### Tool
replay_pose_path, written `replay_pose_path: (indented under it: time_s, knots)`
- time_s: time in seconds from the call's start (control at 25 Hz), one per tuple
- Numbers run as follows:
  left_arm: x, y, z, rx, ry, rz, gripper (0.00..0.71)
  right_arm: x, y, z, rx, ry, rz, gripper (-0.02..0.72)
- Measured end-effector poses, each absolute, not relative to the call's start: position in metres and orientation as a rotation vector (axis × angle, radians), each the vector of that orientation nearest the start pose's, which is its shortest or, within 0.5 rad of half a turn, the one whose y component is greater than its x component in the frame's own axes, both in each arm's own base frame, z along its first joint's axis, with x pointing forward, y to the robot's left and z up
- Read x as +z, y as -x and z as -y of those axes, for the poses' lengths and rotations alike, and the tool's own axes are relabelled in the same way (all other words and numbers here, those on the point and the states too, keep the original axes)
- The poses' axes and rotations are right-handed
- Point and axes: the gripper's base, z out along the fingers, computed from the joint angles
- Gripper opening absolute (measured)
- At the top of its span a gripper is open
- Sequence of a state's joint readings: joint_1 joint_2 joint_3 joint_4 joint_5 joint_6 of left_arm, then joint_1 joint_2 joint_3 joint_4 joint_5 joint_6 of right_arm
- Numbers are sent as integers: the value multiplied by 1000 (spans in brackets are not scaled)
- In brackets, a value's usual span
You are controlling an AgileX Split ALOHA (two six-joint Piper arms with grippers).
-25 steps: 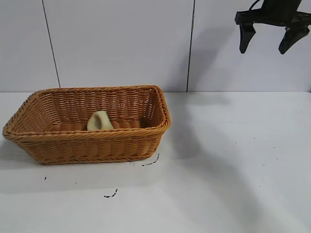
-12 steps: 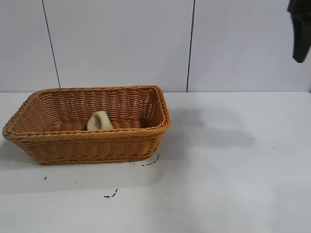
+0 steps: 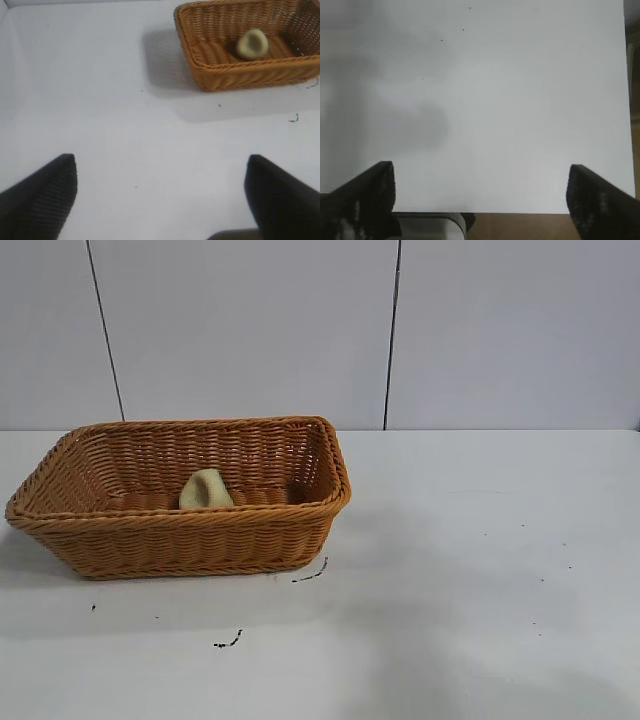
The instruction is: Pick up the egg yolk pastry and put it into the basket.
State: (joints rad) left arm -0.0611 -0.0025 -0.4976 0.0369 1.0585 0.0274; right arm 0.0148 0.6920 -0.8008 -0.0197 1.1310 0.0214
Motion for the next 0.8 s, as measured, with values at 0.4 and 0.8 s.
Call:
replay_pose_path:
  time_s: [0.4,0.8]
  knots:
    - [277,5,-3,23,-89,-2040,693,275,-25,-1,40,-18,-2218,667]
    - [277,5,-3,23,-89,-2040,693,277,2,-1,50,-22,-2020,667]
